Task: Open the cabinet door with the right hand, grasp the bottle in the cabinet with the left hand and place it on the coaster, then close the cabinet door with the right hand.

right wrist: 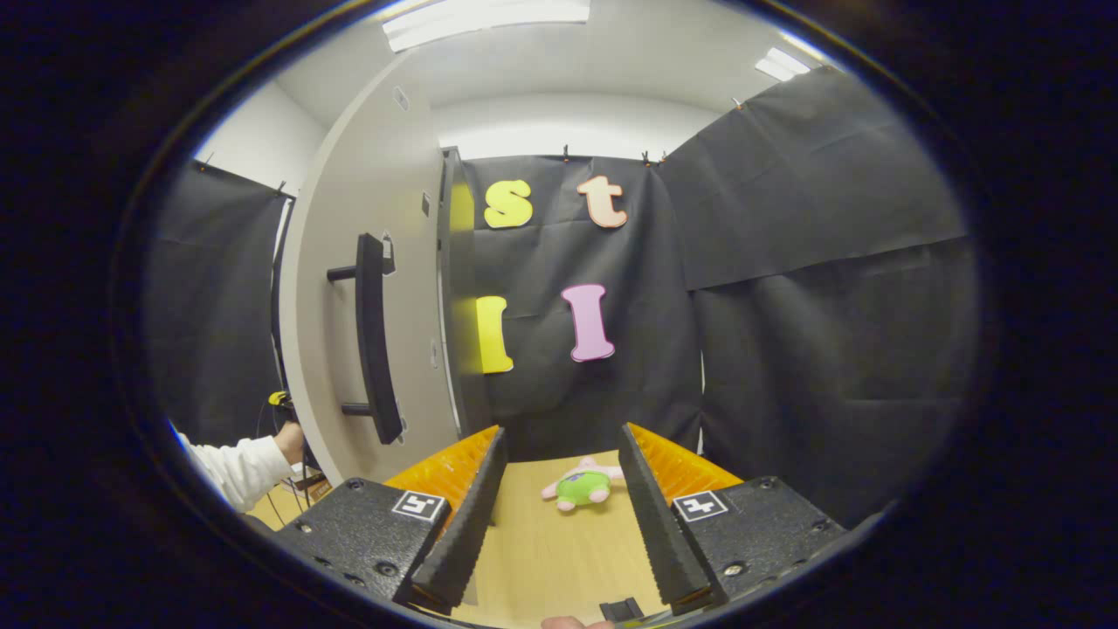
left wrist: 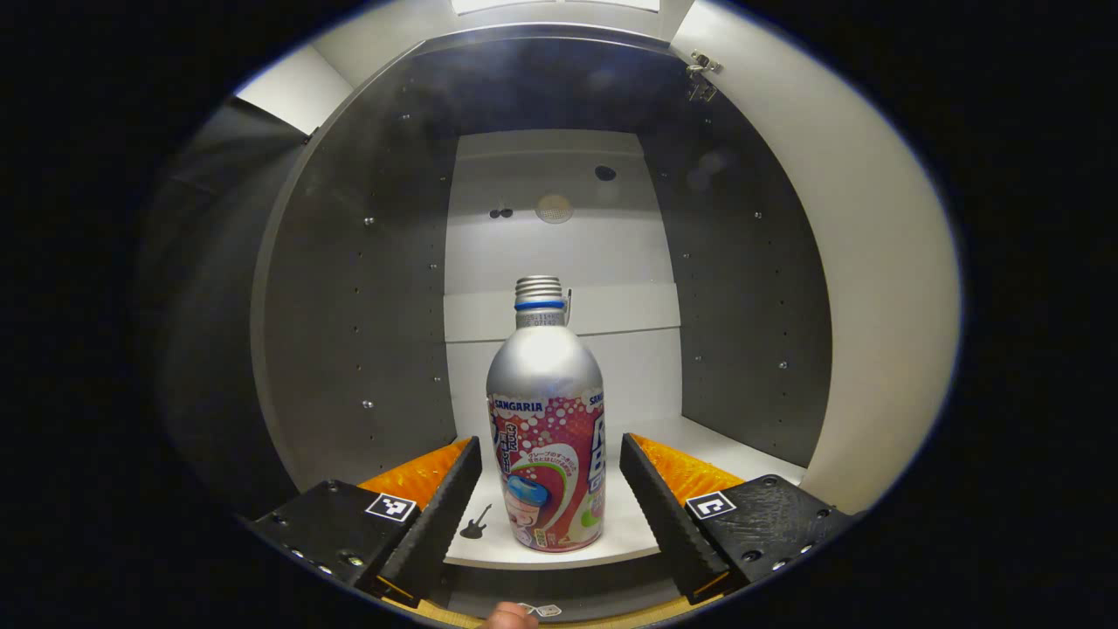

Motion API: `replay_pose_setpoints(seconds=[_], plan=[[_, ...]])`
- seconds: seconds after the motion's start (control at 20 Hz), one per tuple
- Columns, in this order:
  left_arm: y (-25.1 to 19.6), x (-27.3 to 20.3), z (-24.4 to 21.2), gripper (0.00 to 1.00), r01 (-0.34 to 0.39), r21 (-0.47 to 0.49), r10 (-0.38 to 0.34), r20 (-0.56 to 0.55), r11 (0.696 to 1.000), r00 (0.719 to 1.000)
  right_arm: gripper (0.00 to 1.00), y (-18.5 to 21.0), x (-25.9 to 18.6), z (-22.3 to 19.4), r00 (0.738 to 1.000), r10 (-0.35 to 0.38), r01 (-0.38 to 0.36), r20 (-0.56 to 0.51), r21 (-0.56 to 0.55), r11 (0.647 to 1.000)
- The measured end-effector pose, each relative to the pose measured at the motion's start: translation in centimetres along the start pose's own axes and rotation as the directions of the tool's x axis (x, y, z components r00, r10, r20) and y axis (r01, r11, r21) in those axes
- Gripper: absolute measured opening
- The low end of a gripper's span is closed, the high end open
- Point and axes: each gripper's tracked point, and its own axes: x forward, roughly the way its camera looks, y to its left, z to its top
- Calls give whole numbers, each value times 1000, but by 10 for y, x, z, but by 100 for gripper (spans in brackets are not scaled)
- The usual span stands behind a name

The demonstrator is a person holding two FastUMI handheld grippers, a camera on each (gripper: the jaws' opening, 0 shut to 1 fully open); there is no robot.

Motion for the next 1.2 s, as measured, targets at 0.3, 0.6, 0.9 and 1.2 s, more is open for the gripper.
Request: replay_pose_setpoints(seconds=[0.3, 0.6, 0.9, 1.2], plan=[[6, 16, 10, 96, -9, -21, 10, 12, 1000, 1000, 81, -1, 2, -8, 1000, -11, 11, -14, -6, 1000], [5, 19, 13, 92, 6, -14, -6, 8, 1000, 1000, 81, 9, 9, -16, 999, 8, -8, -31, 17, 1000], [5, 1, 26, 85, 28, -43, -26, 44, 999, 999, 81, 13, 12, -17, 999, 27, -26, -32, 21, 999], [20, -53, 29, 75, 33, -56, -29, 73, 998, 997, 81, 24, 15, -16, 997, 68, -68, -29, 16, 998]])
